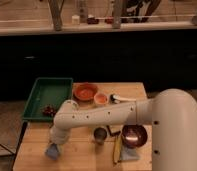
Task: Wipe table surface with sponge
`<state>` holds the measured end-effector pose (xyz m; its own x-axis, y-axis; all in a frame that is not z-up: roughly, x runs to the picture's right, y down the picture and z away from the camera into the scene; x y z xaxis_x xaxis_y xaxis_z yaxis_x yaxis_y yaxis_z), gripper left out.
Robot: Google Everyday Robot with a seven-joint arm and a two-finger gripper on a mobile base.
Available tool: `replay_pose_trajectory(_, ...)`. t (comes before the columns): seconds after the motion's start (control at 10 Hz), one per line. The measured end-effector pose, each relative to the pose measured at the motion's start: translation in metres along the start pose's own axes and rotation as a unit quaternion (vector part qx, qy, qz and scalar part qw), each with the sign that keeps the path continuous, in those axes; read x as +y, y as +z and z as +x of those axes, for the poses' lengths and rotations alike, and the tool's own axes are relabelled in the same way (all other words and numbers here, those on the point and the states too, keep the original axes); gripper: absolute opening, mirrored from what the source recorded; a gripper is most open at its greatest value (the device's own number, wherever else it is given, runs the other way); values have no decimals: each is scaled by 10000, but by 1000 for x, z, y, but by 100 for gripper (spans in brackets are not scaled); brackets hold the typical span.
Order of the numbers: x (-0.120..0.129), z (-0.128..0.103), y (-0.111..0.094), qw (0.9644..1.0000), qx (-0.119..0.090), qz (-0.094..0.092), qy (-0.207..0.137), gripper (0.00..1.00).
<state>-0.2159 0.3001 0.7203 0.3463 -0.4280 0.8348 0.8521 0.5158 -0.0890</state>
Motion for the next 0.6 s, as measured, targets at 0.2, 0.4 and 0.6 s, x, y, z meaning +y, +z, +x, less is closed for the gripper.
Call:
replay_pose_trajectory(0.2, 21, 1, -4, 9998, 101, -107, 116, 0)
replay_pose_trajectory(0.4, 49, 16, -13, 9989, 275, -192, 341, 0)
replay_pose_trajectory(0.6, 64, 44, -25, 9972, 476, -193, 537, 0)
